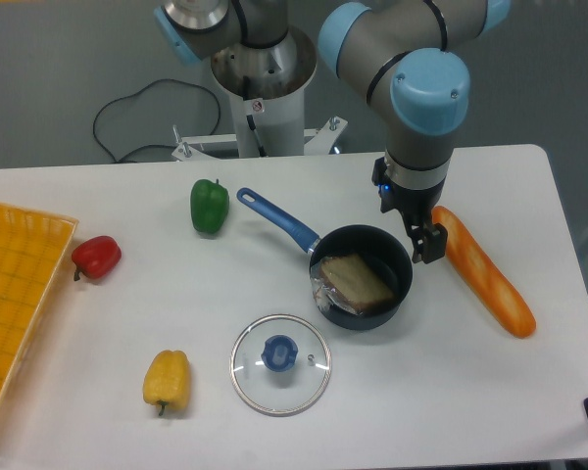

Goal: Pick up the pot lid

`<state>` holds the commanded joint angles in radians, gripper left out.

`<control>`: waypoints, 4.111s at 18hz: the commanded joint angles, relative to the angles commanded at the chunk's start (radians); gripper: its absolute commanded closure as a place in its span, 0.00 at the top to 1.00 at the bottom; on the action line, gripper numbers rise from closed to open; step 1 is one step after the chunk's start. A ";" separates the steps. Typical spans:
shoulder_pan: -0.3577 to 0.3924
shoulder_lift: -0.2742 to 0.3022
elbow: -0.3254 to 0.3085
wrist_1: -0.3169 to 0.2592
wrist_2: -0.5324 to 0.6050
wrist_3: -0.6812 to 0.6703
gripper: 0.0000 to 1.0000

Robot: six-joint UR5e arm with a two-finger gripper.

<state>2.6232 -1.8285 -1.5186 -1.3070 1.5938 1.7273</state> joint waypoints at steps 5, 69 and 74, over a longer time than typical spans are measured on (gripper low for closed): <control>-0.020 0.005 -0.006 0.002 -0.002 0.008 1.00; -0.295 -0.290 0.035 0.216 -0.092 -1.247 1.00; -0.295 -0.307 0.043 0.229 -0.087 -1.247 1.00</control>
<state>2.3286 -2.1353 -1.4757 -1.0784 1.5064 0.4801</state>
